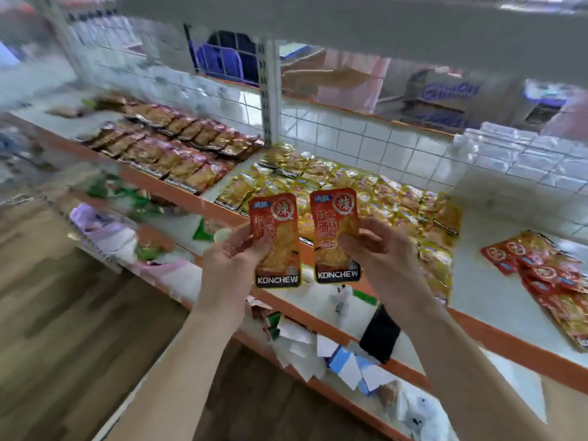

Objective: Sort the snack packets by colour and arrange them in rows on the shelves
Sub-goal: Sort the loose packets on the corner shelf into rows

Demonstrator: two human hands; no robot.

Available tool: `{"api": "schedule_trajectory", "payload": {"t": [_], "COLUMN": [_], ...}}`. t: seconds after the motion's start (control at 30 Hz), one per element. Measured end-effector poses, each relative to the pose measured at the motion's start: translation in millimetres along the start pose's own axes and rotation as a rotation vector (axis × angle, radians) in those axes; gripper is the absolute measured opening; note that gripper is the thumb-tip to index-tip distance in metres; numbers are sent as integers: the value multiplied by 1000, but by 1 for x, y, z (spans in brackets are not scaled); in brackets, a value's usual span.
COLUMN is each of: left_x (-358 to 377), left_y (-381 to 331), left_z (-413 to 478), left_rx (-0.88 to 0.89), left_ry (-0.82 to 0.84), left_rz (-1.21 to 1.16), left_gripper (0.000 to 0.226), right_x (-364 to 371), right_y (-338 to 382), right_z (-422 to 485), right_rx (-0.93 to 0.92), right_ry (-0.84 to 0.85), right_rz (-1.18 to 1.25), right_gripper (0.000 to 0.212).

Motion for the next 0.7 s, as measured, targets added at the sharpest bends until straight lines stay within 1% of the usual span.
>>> {"api": "schedule_trajectory", "payload": {"t": [0.13,0.33,0.47,0.6,0.7], "left_x": [-73,-161,-195,-215,-224], "left_y": [-22,-48,-58,-64,-68], "left_z": [9,17,25,35,42], "left_rx": [42,86,92,110,99], "left_ry": [-34,-77,-98,-110,-90], "left_rz": [-27,-36,-47,-32,-38], "left_gripper": [19,18,16,16,15], "right_x": [74,163,200,218,231], "right_y": [10,19,27,29,31], "right_z": [-5,-11,-14,-13,-7], "right_rx": [-33,-67,-95,-77,-76], "right_ry": [41,65,58,45,52], "right_rz": [33,12,-2,6,-3], "right_gripper": [20,15,14,13,14]}}
Point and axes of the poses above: each hand's wrist, its own z-axis towards the middle knuckle, its own x-axis out of the palm, y = z × x, the point moved 4 cm from there along z, towards the middle knuckle, and after that the axes turned 1 degree about -x, right-handed, at the moved point
